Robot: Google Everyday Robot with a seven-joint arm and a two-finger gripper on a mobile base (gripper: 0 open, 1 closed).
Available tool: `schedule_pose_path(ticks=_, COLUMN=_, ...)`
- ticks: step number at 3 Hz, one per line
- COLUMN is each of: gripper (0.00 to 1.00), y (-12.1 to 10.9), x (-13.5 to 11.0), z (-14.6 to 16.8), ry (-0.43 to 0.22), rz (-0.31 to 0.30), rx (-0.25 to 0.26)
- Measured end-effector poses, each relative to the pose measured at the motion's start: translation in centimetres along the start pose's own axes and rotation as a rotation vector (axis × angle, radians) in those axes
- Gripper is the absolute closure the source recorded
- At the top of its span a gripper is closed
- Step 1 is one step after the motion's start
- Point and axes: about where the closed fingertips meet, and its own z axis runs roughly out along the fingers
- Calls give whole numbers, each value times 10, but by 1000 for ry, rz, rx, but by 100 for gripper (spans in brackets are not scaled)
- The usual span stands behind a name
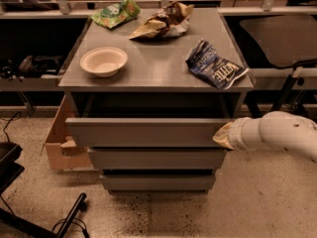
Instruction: Close top drawer
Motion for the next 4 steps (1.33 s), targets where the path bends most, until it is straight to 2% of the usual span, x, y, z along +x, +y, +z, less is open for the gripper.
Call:
schedule_pose_path(ticks=1, gripper=100, y=0, x=0, z=0, ry=0, rz=0, rx=0)
schedule_pose_path(ticks=2, gripper=100, y=-28, x=-18, z=14, ry=-25, rz=-24, rx=10)
schedule_pose_path(ticks=3, gripper=100, y=-27, x=-18, z=14, ry=-26, rz=-26, rx=10)
schedule_pose_path(ticks=4, gripper=82, y=-27, x=-18, z=14, ry=-26, rz=-26, rx=10)
